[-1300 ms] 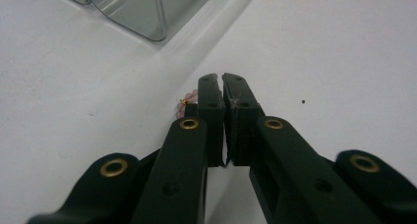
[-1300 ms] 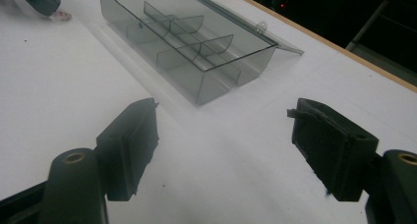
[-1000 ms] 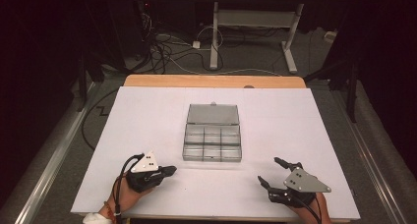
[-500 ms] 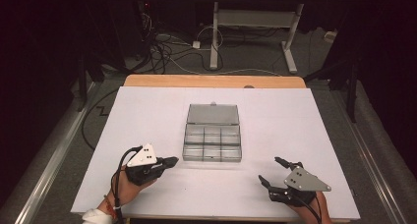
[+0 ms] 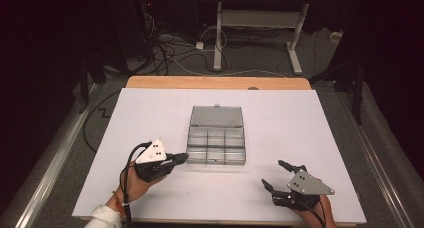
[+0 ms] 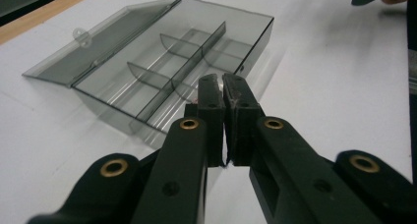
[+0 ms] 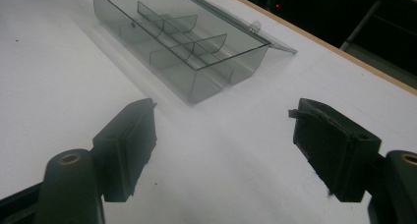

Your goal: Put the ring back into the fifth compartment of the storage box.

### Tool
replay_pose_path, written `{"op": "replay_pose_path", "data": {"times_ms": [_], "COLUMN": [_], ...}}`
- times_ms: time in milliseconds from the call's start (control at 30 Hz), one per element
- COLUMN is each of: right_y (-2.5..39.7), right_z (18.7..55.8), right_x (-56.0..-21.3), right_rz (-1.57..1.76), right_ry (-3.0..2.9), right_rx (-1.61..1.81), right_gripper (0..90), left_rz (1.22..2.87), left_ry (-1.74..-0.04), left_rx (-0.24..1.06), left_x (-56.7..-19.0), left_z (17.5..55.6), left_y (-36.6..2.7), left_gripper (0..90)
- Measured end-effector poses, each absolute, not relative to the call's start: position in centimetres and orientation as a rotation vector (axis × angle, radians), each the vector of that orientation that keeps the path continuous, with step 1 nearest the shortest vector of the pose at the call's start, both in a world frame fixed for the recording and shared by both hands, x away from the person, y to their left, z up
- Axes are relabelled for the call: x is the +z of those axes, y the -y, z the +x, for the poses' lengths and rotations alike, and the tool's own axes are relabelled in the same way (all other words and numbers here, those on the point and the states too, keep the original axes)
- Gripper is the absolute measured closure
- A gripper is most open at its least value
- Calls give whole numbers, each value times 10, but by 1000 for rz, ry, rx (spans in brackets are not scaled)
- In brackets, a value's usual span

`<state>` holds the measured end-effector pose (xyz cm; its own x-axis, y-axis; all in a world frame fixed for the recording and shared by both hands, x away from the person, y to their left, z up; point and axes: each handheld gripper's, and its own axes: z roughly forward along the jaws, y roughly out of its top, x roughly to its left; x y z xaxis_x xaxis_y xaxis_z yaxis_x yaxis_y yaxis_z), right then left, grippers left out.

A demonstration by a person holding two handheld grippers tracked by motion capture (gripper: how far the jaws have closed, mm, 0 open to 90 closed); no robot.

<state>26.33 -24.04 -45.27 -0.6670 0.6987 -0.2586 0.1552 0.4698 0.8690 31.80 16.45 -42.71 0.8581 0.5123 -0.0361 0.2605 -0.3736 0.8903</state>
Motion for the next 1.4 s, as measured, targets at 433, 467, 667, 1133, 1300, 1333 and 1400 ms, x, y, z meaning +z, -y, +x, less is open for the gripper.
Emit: {"op": "replay_pose_path", "data": {"times_ms": [433, 467, 667, 1133, 1300, 1333, 1400], "right_y": [239, 239, 239, 239, 239, 239, 239], "right_z": [263, 263, 263, 262, 262, 262, 262], "right_x": [-452, -452, -452, -453, -453, -453, -454], "right_rz": [699, 697, 699, 698, 688, 689, 687], "right_ry": [-2117, -2118, -2120, -2124, -2129, -2130, -2131], "right_rx": [1167, 1166, 1169, 1157, 1156, 1155, 1153], "right_gripper": [250, 250, 250, 252, 251, 252, 252], "left_rz": [2033, 2037, 2092, 2171, 2203, 2236, 2246], "left_ry": [-485, -484, -463, -464, -469, -449, -454], "left_rx": [283, 280, 278, 229, 219, 219, 224], "left_x": [-416, -415, -414, -426, -433, -433, -435], "left_z": [339, 341, 352, 376, 381, 382, 383], "left_y": [-133, -131, -119, -92, -83, -84, -82], "left_gripper": [854, 854, 854, 854, 853, 853, 852]}}
